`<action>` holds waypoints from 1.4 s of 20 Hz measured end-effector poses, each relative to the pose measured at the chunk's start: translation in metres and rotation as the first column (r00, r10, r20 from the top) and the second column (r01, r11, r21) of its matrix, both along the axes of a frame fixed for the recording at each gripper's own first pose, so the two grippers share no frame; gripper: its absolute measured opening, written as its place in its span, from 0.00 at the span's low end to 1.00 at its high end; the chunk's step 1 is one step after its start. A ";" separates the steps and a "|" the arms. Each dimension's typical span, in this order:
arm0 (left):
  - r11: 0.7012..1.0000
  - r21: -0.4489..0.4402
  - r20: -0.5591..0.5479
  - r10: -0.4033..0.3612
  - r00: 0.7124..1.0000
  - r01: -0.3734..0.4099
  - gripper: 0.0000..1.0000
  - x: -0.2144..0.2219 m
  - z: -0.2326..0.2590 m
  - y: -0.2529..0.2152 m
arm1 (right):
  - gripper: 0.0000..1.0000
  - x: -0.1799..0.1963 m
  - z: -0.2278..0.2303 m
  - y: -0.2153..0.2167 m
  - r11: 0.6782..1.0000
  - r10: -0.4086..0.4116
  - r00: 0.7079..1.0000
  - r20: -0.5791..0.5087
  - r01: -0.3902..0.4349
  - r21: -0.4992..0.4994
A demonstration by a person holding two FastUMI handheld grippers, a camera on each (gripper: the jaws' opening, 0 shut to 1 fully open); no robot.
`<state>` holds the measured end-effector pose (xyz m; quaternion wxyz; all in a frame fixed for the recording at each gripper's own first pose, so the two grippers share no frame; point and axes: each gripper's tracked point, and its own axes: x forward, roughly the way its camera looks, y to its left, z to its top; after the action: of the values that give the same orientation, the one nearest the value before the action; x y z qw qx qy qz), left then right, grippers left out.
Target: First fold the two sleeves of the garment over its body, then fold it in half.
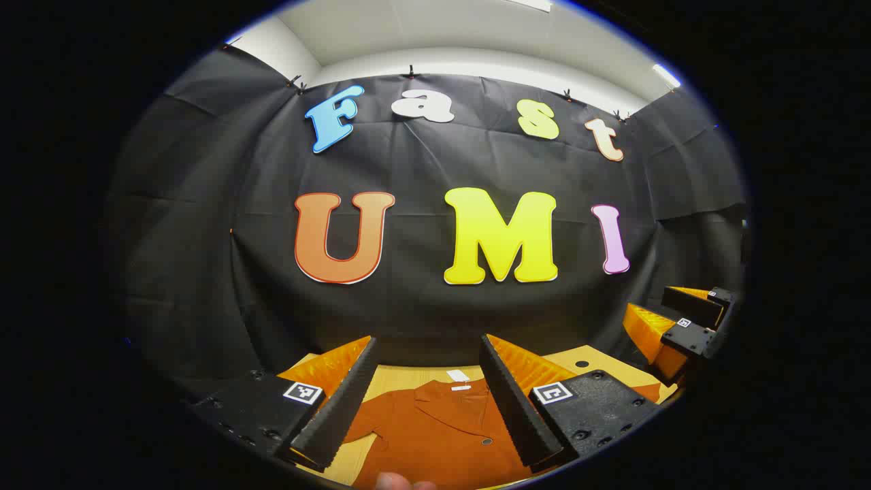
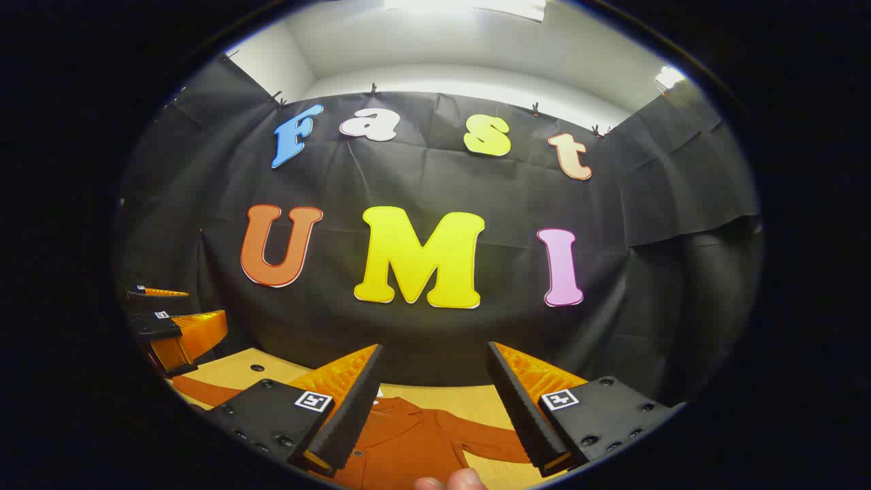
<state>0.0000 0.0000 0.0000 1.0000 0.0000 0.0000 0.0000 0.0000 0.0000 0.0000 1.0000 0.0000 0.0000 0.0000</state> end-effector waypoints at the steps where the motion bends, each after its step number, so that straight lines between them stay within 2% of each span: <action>1: 1.000 -0.002 0.001 0.001 1.000 -0.001 0.96 0.001 0.000 0.000 | 0.95 0.003 0.001 -0.002 1.000 0.005 1.000 0.002 -0.005 -0.002; 13: 1.000 0.008 -0.013 0.027 1.000 -0.027 0.96 0.001 0.001 0.002 | 0.95 0.015 -0.003 -0.012 1.000 0.025 1.000 0.000 -0.025 0.006; 19: 1.000 0.006 -0.004 0.023 1.000 -0.023 0.96 0.001 0.002 0.001 | 0.95 0.013 -0.002 -0.026 1.000 -0.001 1.000 -0.005 0.001 0.007; 20: 1.000 0.012 -0.005 0.018 1.000 -0.018 1.00 0.001 0.001 0.001 | 0.95 0.014 -0.004 -0.028 1.000 0.000 1.000 -0.012 0.001 0.009; 21: 1.000 0.014 -0.010 0.015 1.000 -0.015 0.96 0.001 0.001 0.001 | 0.95 0.016 -0.004 -0.028 1.000 0.002 1.000 -0.014 -0.002 0.001; 28: 1.000 0.021 -0.007 0.022 1.000 -0.021 0.96 0.001 0.001 0.001 | 0.95 0.020 -0.004 -0.032 1.000 -0.005 1.000 -0.022 0.005 0.017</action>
<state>0.0012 0.0013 0.0015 0.9999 0.0106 0.0035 0.0108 0.0196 -0.0324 -0.0038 0.9999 0.0085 0.0112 -0.0026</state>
